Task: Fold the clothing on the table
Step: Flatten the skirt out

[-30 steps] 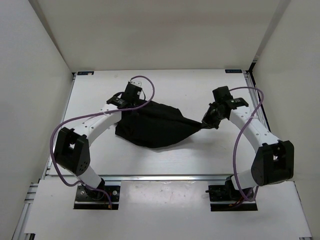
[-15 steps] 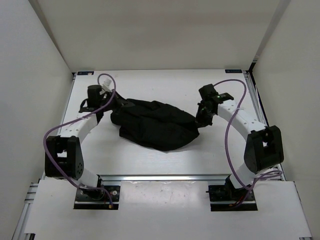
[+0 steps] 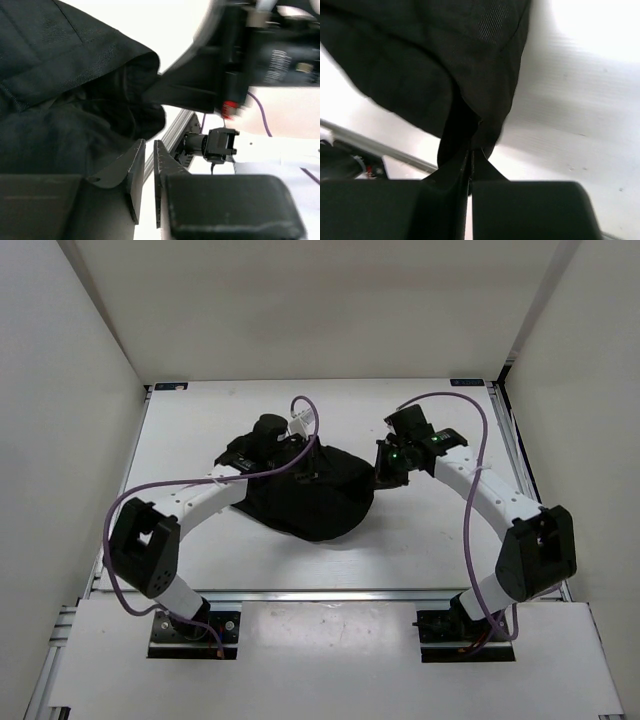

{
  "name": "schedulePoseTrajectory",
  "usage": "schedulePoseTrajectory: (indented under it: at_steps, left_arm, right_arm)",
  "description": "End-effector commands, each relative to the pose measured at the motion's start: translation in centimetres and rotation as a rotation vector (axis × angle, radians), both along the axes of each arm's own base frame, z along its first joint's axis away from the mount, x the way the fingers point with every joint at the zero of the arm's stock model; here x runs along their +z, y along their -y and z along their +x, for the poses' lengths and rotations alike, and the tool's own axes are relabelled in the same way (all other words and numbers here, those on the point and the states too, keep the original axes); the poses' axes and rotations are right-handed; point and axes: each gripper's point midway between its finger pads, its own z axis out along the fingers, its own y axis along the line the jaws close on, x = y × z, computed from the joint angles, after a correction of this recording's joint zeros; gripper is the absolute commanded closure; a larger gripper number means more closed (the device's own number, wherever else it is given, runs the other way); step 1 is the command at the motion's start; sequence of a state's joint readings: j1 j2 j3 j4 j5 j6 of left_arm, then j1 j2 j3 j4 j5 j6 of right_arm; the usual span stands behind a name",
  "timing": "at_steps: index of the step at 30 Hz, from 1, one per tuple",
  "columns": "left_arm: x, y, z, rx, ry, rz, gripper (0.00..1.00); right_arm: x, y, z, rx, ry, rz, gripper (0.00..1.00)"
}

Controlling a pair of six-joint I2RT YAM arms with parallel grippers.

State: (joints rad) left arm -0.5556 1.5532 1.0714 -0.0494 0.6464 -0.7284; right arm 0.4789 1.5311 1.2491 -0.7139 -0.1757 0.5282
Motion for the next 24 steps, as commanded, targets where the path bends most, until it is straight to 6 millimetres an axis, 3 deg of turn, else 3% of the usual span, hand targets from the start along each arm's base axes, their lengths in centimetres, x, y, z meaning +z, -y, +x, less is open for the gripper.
schedulePoseTrajectory:
  at_steps: [1,6,11,14,16,19,20,22,24]
  left_arm:
    - [-0.4,1.0,0.4,0.016,-0.009,-0.029,0.78]
    - [-2.6,3.6,0.0,0.021,-0.019,0.004,0.85]
    - [-2.9,6.9,0.7,0.012,-0.034,-0.012,0.9]
    - [-6.0,7.7,1.4,0.052,-0.027,0.14,0.96]
    - [-8.3,6.8,2.8,0.132,-0.006,0.264,0.99]
    - [-9.0,6.0,5.7,0.223,0.021,0.317,1.0]
    - [-8.4,5.5,7.5,0.277,0.058,0.343,1.0]
    - [-8.1,4.5,9.2,0.313,0.114,0.439,1.0]
    - [-6.4,3.5,11.5,0.381,0.176,0.484,1.0]
  right_arm:
    - [4.7,-2.0,0.7,0.055,0.119,0.125,0.99]
    - [7.5,-3.5,-0.3,0.112,0.165,0.232,1.0]
    - [7.6,-3.7,-1.3,0.157,0.112,0.288,1.0]
    - [8.5,-4.1,-1.3,0.172,0.123,0.333,1.0]
    - [8.7,-4.2,-1.9,0.181,0.107,0.349,1.0]
    - [8.1,-3.9,-2.5,0.184,0.074,0.354,1.0]
    - [8.0,-3.8,-2.9,0.187,0.061,0.365,1.0]
    - [7.4,-3.1,-3.0,0.163,0.033,0.377,1.0]
    - [6.9,-2.7,-3.4,0.165,0.015,0.383,1.0]
